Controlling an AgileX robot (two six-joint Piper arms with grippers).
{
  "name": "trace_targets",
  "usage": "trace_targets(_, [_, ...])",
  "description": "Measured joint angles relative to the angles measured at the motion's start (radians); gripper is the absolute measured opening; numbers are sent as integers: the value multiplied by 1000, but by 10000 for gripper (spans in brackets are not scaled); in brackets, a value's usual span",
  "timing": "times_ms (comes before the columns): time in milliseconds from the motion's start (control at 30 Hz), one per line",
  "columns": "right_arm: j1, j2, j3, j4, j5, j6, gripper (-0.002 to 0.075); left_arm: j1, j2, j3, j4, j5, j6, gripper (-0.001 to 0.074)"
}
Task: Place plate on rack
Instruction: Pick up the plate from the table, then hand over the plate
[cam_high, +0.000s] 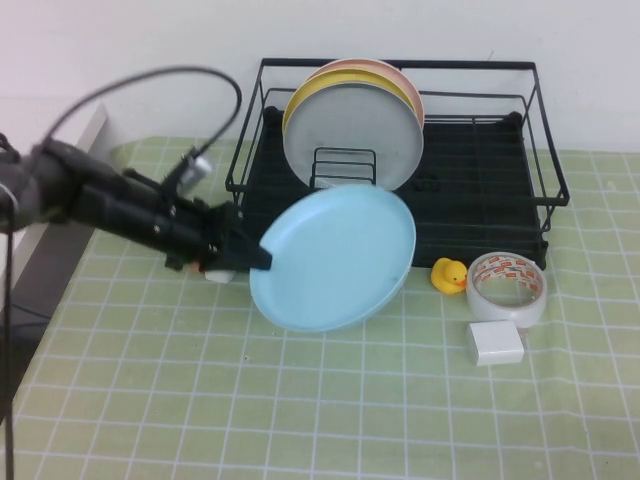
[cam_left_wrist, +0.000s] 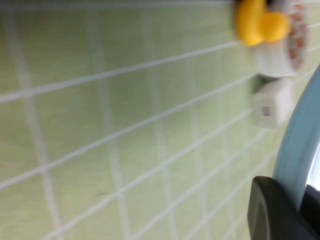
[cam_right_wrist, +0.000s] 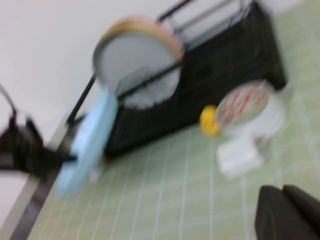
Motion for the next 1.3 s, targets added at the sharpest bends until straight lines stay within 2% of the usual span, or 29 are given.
trace_targets(167, [0,11,-69,6,139,0,-1,1,-101,5,0,28,28,5])
trace_targets(333, [0,186,-231,16,180,-82,31,-14,-272,109,-10,-31,99,5])
trace_targets(433, [0,343,-348,67,221,-230,133,-35,-395,225,-25,-105,165,5])
trace_targets(600, [0,648,-566,216,319,-612,372,-58,-609,452,-112,-241,304,5])
trace_targets(700, [0,820,-705,284,422,-810,437,-59,-742,570,-219,-326,406,5])
trace_targets(900, [22,1133,-956,311,634,-938,454,-59,-924,710,-375,-443,572,5])
trace_targets(1200, [266,1430,-1254,311,574,-1012,446,-59,-965,748,-398,-463,607,5])
trace_targets(1300, [309,1512,-1337,311,538,-1016,448,-59,-967,748,-410,-467,621,5])
